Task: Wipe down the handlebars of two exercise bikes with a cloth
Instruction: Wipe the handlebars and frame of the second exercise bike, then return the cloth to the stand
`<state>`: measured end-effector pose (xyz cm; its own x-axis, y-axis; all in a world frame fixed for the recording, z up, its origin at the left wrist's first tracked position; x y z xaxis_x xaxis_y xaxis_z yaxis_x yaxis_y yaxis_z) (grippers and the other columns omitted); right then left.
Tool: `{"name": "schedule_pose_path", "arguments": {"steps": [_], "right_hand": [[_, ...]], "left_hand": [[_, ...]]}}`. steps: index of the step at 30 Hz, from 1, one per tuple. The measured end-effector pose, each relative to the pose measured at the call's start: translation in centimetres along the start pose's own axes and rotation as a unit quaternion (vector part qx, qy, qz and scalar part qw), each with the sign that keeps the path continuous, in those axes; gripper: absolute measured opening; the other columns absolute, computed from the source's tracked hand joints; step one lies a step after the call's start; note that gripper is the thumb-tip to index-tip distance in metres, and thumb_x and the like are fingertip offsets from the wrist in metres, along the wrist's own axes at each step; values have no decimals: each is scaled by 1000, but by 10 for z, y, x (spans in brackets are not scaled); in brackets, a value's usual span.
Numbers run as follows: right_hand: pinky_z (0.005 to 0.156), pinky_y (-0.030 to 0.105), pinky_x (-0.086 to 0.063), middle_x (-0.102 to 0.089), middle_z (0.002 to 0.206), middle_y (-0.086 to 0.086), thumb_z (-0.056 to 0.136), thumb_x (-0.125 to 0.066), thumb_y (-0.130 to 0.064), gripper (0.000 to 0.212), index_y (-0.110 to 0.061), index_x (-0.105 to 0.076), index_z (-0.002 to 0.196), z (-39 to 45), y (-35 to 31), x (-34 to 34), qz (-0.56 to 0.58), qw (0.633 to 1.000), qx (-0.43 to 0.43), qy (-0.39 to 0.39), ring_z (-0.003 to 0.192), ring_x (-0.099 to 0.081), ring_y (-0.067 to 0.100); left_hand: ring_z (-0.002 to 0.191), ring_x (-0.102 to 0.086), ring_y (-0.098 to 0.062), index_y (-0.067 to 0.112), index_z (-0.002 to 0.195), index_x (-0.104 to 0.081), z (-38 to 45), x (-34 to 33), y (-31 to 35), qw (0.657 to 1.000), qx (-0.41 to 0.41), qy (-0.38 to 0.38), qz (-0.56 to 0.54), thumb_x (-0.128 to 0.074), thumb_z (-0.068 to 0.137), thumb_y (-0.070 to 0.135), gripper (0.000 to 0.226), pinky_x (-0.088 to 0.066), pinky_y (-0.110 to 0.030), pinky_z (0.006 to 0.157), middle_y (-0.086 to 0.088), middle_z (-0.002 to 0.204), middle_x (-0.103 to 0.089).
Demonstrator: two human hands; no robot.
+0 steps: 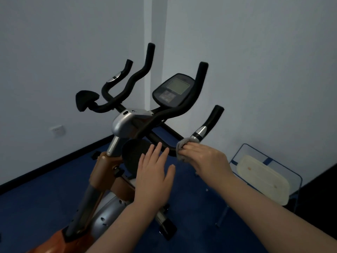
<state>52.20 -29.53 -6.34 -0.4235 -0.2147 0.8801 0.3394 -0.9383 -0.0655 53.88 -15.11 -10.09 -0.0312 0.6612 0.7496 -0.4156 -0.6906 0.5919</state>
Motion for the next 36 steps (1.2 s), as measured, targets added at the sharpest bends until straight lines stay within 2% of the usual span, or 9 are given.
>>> {"name": "schedule_pose_path", "arguments": {"steps": [2,5,10,13,18,23,27,31,36], "right_hand": [[84,23,-51,-69,116,-6,86,-69,-19,28,-23,-69,114,-9,10,8,40,995,-91,-1,107,-64,13],[71,20,-41,-69,109,-9,93,-58,-33,24,-35,-64,116,-39,36,15,111,959,-260,11,92,-62,9],[75,35,-53,-70,100,-7,95,-52,-39,16,-41,-61,108,-120,65,10,130,881,-455,-7,87,-62,12],[73,36,-53,-69,99,-6,95,-51,-41,15,-39,-60,106,-173,73,4,124,836,-535,-19,86,-61,13],[69,34,-53,-67,97,-6,97,-47,-41,18,-33,-60,106,-240,84,-1,100,784,-611,-51,83,-60,13],[63,31,-47,-66,93,-5,97,-45,-40,18,-29,-58,97,-288,108,-9,76,761,-636,-106,79,-59,13],[67,33,-50,-66,97,-5,97,-44,-38,18,-29,-59,100,-317,146,-15,70,757,-635,-135,84,-60,15],[69,31,-50,-67,103,-4,98,-45,-34,19,-29,-60,109,-343,209,-9,82,750,-644,-130,88,-61,15],[66,28,-47,-67,105,-1,98,-46,-31,20,-29,-61,110,-359,282,-2,98,744,-649,-125,89,-61,15]], "left_hand": [[146,5,-6,29,148,-27,-5,-5,14,999,-29,-13,21,-35,97,41,53,16,-28,115,10,159,-7],[145,3,-5,26,147,-29,-12,-23,35,995,-79,-60,-16,-40,97,37,52,16,-21,114,10,159,-8],[145,-8,-5,27,143,-35,-18,-70,56,977,-130,-157,-57,-44,97,30,47,-5,-25,119,12,157,-15],[144,-18,-8,27,141,-40,-27,-107,59,965,-127,-222,-54,-46,96,29,46,-16,-25,117,10,156,-23],[140,-26,-10,27,141,-41,-52,-171,71,940,-117,-318,-39,-45,96,30,45,-23,-27,114,8,154,-29],[140,-29,-13,23,142,-39,-67,-231,101,913,-112,-392,-20,-43,96,31,47,-25,-29,114,5,154,-32],[138,-34,-16,21,142,-41,-53,-280,131,908,-116,-402,8,-44,96,31,47,-29,-30,110,3,152,-35],[135,-38,-17,20,141,-42,-32,-331,167,905,-101,-412,25,-43,95,30,47,-32,-30,107,3,151,-37],[122,-50,-21,17,131,-52,-5,-375,210,913,-89,-398,13,-45,94,25,38,-40,-32,98,-1,137,-53]]}}
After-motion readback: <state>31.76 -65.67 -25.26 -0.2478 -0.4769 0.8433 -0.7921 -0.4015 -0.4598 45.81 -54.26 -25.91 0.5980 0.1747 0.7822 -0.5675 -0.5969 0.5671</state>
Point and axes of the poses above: each hand's wrist, its own z-axis towards the middle knuckle, its own x-axis out of the back of the hand, y = z × x, the point moved 6 cm from there along z, towards the middle knuckle
